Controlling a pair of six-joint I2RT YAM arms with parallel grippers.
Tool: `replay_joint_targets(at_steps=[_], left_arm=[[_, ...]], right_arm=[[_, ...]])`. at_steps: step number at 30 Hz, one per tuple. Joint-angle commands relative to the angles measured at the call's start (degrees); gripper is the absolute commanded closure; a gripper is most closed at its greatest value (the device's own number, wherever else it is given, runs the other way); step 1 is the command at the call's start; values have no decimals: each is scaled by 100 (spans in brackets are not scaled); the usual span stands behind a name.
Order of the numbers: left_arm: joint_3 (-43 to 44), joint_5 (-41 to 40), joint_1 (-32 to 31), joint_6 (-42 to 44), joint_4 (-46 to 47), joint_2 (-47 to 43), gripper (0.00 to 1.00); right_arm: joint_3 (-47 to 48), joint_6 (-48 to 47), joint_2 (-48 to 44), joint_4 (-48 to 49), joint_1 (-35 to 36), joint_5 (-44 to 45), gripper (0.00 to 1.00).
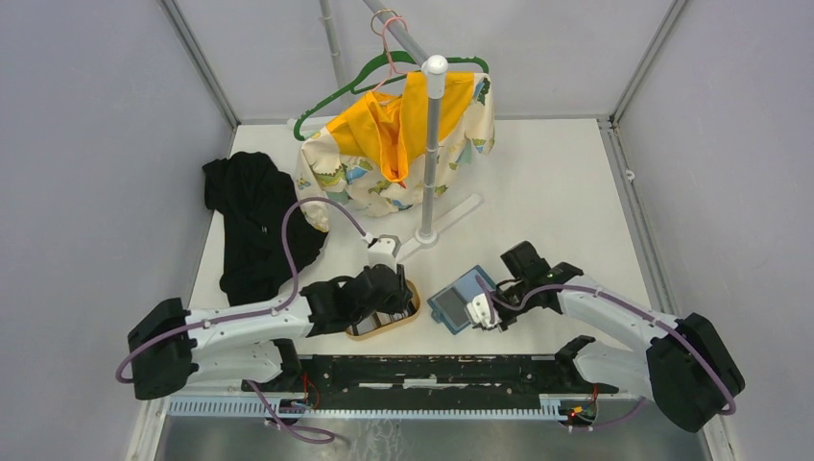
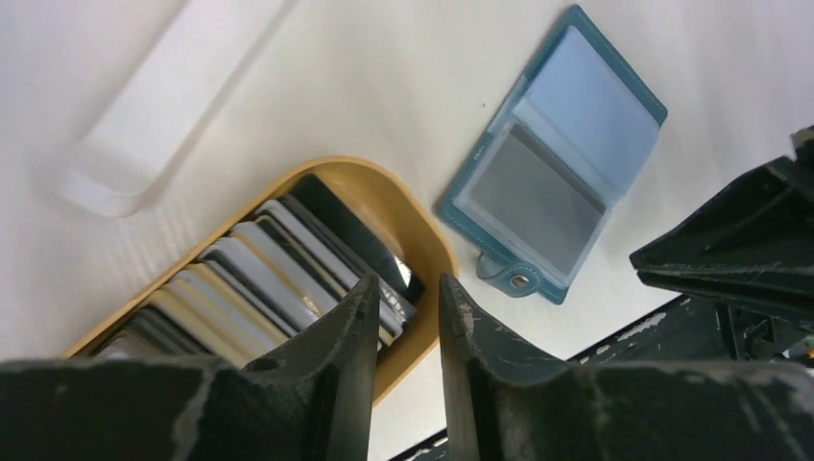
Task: Put the credit cards into the card holder
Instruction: Turn over the card holder at the center of the board, then pick up the credit card from the storage box.
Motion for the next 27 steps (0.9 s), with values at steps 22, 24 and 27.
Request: replay_joint_targets(at_steps=[22,24,27], left_arm=[[1086,-1840,-246,-2026,-4263,-203,50],[1106,-1812,-281,-2065,-4271,-37,47],[1139,-1814,-329,-2122,-4278,269,43]], right_arm=[[-1,511,316,887,632,1580,83],[-5,519,313,889,639,1591,83],[-19,529,317,897,639,1588,83]])
